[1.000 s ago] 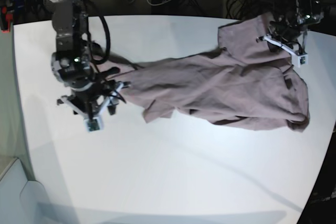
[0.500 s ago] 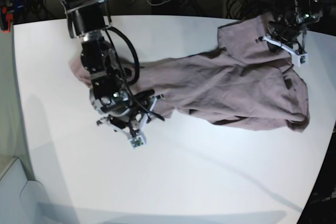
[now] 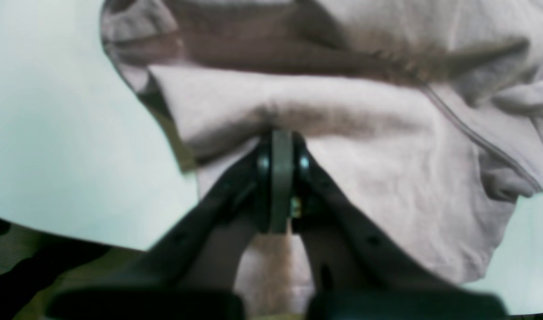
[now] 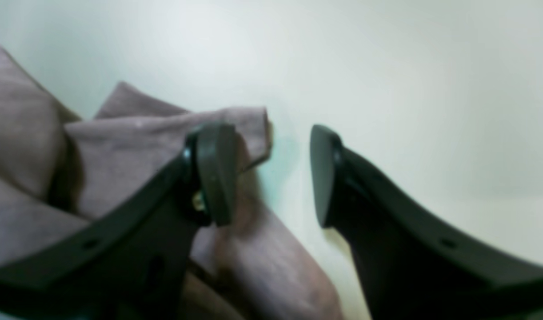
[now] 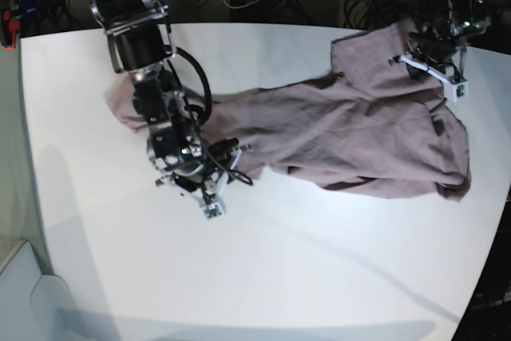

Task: Layout the t-shirt on the table in an organized manner, then fold the t-shirt properly
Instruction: 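Pull the shirt with the right gripper to spread it wide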

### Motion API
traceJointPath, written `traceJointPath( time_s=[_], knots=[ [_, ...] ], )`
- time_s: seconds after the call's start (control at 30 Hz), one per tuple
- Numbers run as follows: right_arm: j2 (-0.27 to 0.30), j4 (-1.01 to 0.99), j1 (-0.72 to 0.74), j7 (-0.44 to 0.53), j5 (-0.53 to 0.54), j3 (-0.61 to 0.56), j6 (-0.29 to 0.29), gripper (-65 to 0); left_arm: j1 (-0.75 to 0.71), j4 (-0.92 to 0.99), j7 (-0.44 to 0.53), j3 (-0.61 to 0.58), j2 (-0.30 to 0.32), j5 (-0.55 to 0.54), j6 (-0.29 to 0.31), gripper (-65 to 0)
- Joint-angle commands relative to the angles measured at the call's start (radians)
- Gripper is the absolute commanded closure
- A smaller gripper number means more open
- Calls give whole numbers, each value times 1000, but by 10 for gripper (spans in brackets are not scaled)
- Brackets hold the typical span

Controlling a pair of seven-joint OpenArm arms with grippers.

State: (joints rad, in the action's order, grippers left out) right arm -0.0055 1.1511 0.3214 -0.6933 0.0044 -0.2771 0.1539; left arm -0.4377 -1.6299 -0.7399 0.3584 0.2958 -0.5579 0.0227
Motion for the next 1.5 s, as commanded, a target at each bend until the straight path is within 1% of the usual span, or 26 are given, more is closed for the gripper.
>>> traceJointPath(
  time_s=[0.0, 0.23, 0.3, 0.37, 0.43, 0.47, 0.63, 0.67, 0.7, 0.77, 0.8, 0.83, 0.87, 0.97, 1.13, 1.2, 1.4, 1.47],
  knots=[
    [-8, 7, 28, 24, 3, 2, -3, -281, -11, 4, -54, -3, 3, 16, -17, -2],
    [-15, -32, 28, 76, 6, 5, -4, -276, -8, 4, -53, -3, 1, 16, -17, -2],
    [-18, -33, 26, 74, 39, 2, -4, -265, -8, 4, -50, -3, 1, 16, -17, -2],
    [-18, -36, 26, 76, 65, -1, -4, -206, -8, 4, -50, -3, 1, 16, -17, -2],
    [-18, -36, 26, 76, 65, -1, -6, -79, -8, 4, -50, -3, 1, 16, -17, -2],
    [-20, -36, 26, 76, 62, 2, -9, -1, -8, 4, -50, -3, 1, 16, -17, -2],
    [-15, -36, 52, 80, 59, 2, -12, 0, -10, 4, -50, -3, 1, 16, -17, -2],
    [-1, -38, 63, 80, 59, 16, -14, 0, -11, 4, -50, -3, 1, 16, -17, -2],
    [9, -50, 66, 86, 59, 37, -26, 0, -13, 4, -50, -3, 1, 16, -17, -2],
    [16, -78, 95, 108, 59, 88, -90, 0, -16, 4, -48, -3, 1, 16, -17, -2],
    [32, -98, 106, 117, 59, 118, -121, 0, -17, 4, -48, -3, 1, 16, -17, -2],
    [45, -118, 118, 129, 64, 146, -144, 0, -17, 4, -48, -3, 1, 16, -17, -2],
    [57, -133, 130, 142, 64, 174, -153, 0, -17, 4, -48, -3, 1, 16, -17, -2],
    [97, -147, 166, 148, 65, 255, -153, 0, -17, 4, -48, -3, 1, 16, -17, -2],
    [141, -145, 218, 146, 65, 390, -153, 0, -17, 4, -48, -3, 1, 16, -17, -2],
    [160, -145, 233, 151, 65, 460, -155, 0, -17, 4, -48, -3, 3, 16, -17, -2],
    [170, -145, 302, 145, 61, 689, -155, 0, -17, 4, -48, -3, 6, 16, -17, -2],
    [192, -147, 313, 143, 61, 737, -155, 0, -17, 4, -48, -3, 9, 16, -17, -2]
  ],
)
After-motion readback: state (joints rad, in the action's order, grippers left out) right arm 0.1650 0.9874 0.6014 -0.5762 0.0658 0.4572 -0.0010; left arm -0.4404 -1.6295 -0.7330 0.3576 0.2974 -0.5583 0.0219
